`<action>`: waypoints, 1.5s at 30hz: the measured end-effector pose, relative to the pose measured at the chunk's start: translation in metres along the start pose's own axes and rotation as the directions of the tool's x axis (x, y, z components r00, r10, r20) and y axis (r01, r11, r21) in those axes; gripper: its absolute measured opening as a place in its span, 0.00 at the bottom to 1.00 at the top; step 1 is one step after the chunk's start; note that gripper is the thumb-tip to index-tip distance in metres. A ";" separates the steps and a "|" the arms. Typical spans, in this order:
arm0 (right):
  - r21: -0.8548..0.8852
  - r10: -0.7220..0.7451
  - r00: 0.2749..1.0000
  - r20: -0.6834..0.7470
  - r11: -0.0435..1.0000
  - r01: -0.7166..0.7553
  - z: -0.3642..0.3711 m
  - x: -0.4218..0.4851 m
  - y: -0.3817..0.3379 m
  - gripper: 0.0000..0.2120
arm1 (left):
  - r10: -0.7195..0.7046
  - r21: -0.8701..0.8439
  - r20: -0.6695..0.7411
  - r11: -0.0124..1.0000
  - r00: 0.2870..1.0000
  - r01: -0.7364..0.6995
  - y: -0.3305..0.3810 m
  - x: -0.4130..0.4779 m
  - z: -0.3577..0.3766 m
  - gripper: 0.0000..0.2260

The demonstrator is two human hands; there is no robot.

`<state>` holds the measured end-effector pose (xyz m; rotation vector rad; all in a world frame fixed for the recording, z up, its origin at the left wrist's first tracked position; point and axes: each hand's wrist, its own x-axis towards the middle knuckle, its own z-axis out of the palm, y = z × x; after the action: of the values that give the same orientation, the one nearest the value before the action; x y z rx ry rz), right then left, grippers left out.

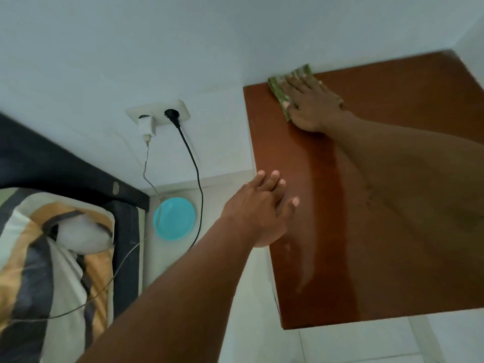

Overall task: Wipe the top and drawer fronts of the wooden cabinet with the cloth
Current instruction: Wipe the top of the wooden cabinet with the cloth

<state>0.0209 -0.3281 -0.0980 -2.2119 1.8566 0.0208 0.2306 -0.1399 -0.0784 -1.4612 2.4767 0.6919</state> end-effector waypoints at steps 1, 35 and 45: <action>-0.007 -0.009 1.000 -0.017 1.000 0.009 0.000 0.001 0.001 0.28 | -0.004 -0.009 0.004 1.000 1.000 0.004 0.001 -0.001 0.000 0.36; 0.507 0.348 0.833 -0.431 0.857 -0.096 0.058 -0.483 -0.089 0.21 | 0.179 0.208 -0.006 0.963 0.984 -0.174 0.052 -0.145 0.044 0.31; 0.130 0.254 0.915 -0.315 0.966 -0.223 0.086 -0.400 -0.079 0.20 | 0.118 0.116 -0.101 0.988 0.988 -0.106 0.062 -0.151 0.101 0.31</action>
<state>0.0355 0.0887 -0.0982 -2.0091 2.2439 -0.4067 0.2445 0.0511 -0.0902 -1.3627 2.6487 0.4974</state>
